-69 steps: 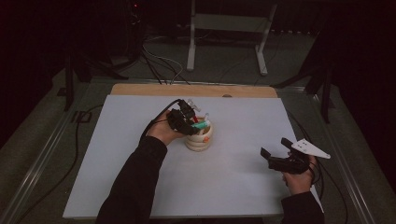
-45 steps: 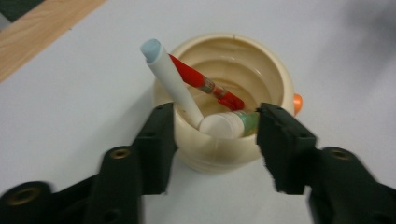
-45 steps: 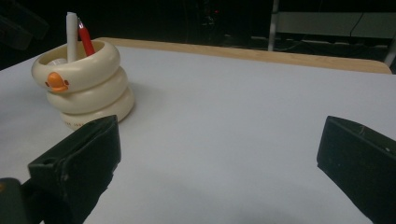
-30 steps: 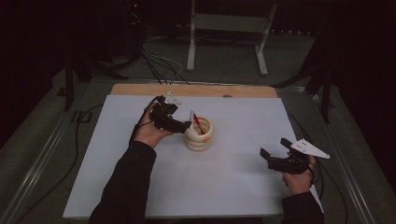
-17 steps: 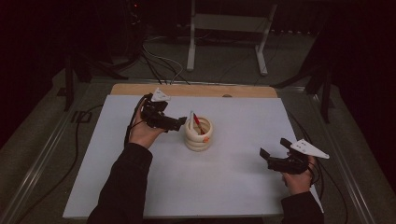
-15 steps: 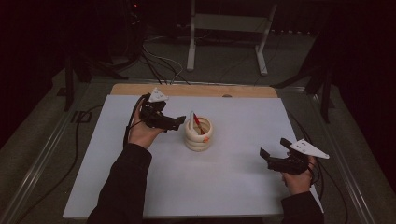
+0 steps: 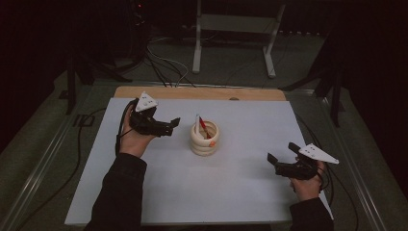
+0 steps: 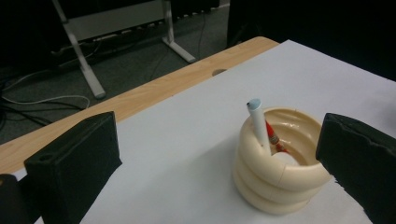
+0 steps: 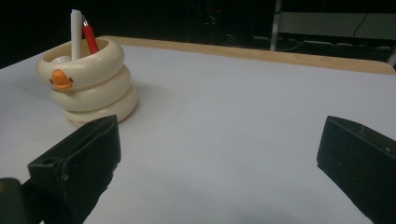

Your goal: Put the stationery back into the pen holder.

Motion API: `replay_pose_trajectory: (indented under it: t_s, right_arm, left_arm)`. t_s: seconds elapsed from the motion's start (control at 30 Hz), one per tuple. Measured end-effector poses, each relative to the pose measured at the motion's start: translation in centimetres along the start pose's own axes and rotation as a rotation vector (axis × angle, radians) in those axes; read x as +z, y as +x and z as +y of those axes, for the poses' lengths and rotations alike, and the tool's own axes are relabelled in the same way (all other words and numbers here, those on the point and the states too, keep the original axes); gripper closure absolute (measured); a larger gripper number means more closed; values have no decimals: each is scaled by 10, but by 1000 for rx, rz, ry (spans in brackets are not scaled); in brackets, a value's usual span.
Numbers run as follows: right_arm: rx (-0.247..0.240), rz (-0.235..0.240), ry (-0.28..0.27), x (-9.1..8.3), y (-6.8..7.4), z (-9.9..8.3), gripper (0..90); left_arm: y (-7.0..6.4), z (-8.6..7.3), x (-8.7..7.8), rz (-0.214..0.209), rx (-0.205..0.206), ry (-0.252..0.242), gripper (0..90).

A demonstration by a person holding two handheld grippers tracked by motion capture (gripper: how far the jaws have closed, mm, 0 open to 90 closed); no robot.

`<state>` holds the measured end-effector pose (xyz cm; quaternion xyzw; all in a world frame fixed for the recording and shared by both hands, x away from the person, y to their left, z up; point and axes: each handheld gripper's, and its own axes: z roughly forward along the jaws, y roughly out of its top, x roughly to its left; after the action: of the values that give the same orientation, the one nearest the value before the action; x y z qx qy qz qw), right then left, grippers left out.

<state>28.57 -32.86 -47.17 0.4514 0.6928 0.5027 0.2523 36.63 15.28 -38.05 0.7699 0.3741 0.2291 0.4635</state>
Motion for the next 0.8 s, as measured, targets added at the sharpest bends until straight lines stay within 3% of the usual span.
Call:
replay_pose_trajectory:
  t_s: [0.43, 0.8]
  right_arm:
    - [3, 6, -4, 0, 1, 0, 0]
    - [3, 9, -5, 0, 1, 0, 0]
  left_arm:
    - [14, -30, -21, 36, 8, -1, 1]
    - [24, -59, -34, 73, -42, 29, 2]
